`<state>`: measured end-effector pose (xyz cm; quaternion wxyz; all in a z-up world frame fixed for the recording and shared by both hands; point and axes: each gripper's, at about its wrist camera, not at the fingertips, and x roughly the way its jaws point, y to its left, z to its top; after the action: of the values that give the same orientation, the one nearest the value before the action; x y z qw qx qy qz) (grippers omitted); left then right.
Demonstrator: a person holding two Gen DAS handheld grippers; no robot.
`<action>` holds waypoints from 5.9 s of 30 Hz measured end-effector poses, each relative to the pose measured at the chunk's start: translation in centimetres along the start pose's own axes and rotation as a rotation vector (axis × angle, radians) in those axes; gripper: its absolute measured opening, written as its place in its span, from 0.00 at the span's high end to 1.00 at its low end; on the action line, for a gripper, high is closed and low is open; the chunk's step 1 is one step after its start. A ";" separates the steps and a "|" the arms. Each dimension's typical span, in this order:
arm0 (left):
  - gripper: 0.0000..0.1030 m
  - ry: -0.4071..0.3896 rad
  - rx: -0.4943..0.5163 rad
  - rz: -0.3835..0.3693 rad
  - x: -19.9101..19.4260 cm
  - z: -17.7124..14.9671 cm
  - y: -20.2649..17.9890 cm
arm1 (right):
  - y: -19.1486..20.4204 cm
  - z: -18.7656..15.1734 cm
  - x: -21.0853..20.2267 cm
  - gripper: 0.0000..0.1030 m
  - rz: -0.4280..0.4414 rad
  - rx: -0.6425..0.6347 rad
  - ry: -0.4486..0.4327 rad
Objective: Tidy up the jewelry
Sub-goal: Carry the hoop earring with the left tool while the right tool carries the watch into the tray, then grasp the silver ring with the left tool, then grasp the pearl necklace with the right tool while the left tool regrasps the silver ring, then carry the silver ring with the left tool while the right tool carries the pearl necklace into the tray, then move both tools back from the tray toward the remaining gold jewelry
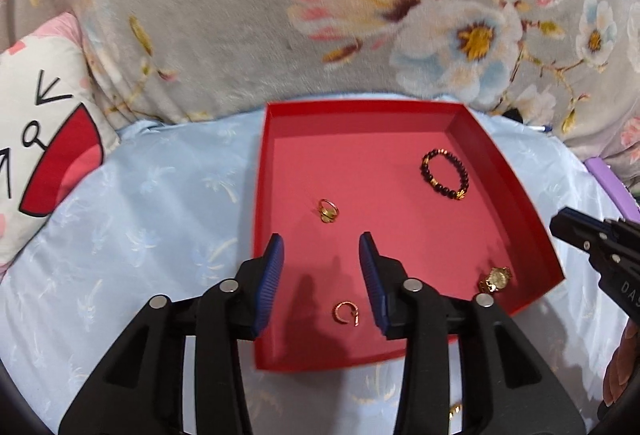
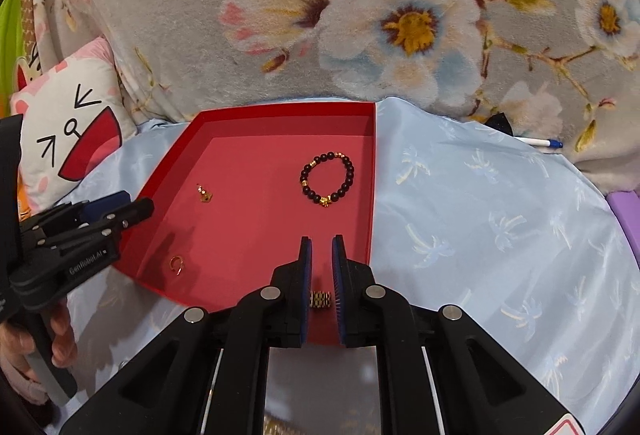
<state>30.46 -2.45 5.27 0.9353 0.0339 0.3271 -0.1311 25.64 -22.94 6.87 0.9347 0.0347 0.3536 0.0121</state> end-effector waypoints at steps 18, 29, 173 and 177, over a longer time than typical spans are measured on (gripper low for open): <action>0.55 0.070 -0.016 -0.014 -5.0 -7.1 2.9 | 3.9 -7.1 -3.8 0.89 0.068 -0.032 0.075; 0.55 0.090 -0.004 -0.042 -6.9 -10.7 2.1 | 2.2 -12.1 -5.1 0.89 0.042 0.013 0.140; 0.67 0.112 0.002 -0.057 -4.9 -7.7 1.5 | 3.4 -8.8 -4.9 0.71 0.088 -0.035 0.070; 0.66 0.122 0.007 -0.053 -5.5 -9.5 0.9 | 3.6 -10.9 -5.5 0.70 0.106 -0.019 0.108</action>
<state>20.79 1.07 1.21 0.9096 0.0364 0.3838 -0.1547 14.32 -18.95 2.58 0.9125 0.0437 0.4012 0.0666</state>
